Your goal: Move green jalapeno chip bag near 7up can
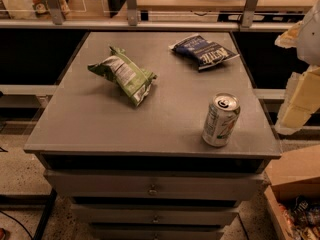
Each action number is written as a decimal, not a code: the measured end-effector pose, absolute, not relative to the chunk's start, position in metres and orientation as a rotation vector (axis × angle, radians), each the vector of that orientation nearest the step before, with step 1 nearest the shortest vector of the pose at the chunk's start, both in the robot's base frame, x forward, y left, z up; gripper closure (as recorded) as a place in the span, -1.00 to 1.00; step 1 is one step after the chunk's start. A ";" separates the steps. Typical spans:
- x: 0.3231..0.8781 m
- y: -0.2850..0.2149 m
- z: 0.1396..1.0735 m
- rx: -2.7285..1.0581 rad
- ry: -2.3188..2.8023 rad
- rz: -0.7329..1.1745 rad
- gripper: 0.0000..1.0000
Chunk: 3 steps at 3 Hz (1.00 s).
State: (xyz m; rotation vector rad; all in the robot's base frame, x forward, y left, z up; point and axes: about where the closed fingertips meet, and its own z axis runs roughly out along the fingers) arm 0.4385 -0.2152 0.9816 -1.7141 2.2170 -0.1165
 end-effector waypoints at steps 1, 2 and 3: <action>0.438 -0.215 0.982 -1.714 2.217 -0.117 -1.00; 0.438 -0.208 0.988 -1.733 2.160 -0.043 -1.00; 0.452 -0.158 1.005 -1.811 2.046 0.087 -1.00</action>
Offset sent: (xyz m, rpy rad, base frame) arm -0.0023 0.0183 0.0131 0.1594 0.0277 0.1297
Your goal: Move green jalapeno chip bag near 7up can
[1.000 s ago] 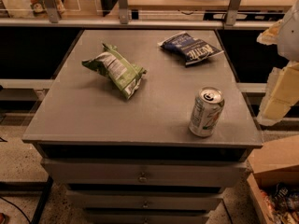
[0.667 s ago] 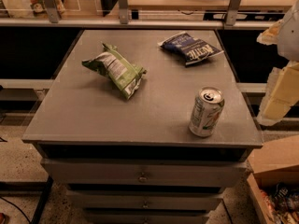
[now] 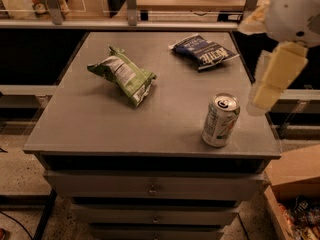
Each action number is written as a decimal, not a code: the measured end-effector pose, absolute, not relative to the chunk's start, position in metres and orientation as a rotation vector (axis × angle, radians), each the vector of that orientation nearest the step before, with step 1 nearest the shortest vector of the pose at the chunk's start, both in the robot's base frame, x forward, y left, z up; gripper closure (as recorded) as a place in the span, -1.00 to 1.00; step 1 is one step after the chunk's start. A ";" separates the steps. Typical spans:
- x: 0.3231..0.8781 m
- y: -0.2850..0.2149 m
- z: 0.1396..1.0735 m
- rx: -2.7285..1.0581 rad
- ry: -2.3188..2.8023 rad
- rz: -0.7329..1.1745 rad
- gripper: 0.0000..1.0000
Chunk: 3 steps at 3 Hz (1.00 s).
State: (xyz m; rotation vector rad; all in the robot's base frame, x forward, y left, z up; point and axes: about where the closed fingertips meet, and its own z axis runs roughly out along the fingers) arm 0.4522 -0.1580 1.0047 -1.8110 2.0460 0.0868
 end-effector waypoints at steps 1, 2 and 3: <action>0.478 -0.073 1.029 -1.900 1.917 0.145 -1.00; 0.480 -0.069 1.032 -1.893 1.907 0.131 -1.00; 0.504 -0.048 1.026 -1.859 1.926 0.072 -1.00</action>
Offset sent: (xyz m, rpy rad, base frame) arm 0.0191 0.0607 0.0159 0.0245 0.0063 0.0850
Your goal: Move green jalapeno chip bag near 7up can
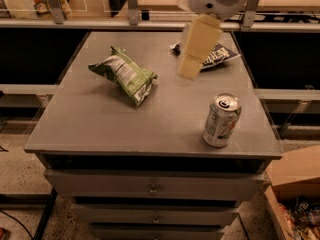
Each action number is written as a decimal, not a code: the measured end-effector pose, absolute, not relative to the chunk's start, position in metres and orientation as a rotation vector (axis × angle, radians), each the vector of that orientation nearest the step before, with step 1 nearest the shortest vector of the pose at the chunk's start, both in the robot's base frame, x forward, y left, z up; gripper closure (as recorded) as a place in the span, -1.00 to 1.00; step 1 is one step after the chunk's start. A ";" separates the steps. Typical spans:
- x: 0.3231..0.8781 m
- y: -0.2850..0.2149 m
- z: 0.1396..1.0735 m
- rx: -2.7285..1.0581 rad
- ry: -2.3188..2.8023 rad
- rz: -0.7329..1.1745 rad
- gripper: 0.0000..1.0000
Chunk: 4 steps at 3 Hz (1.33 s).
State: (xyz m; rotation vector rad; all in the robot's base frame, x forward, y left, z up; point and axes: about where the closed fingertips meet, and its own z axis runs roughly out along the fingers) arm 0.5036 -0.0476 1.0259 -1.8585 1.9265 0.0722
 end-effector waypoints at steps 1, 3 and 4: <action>0.552 -0.017 1.017 -1.783 1.965 0.023 -1.00; 0.629 0.003 0.981 -1.586 2.074 0.013 -1.00; 0.652 0.014 0.957 -1.514 2.108 0.053 -1.00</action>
Offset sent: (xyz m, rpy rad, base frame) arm 0.1471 0.0667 -0.0433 0.0648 -0.0500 -0.2561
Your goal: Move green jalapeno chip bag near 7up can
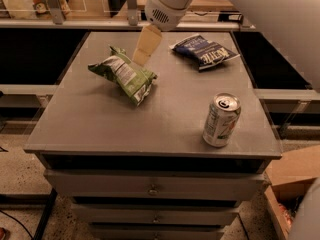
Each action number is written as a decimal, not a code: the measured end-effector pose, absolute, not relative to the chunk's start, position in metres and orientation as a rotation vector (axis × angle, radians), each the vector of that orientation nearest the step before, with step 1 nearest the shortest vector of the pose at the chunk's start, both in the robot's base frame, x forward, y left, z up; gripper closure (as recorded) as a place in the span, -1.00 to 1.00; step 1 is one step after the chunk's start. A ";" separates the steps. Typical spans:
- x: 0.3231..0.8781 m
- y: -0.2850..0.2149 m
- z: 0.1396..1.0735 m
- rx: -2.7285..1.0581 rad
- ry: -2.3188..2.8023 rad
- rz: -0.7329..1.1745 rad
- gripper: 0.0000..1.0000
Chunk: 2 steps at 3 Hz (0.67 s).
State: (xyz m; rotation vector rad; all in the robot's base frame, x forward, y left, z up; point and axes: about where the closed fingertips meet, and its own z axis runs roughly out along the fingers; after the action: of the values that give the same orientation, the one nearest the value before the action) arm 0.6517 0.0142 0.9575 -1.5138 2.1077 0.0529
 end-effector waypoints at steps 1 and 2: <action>0.666 0.025 0.931 -1.467 2.148 0.092 -1.00; 0.671 0.044 0.909 -1.468 2.169 0.153 -1.00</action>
Offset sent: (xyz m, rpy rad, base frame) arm 0.0258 0.0512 -0.0716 0.0873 0.1234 -0.0281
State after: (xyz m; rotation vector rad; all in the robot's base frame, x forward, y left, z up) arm 0.6713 0.0437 0.9091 -1.4682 2.1693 0.1527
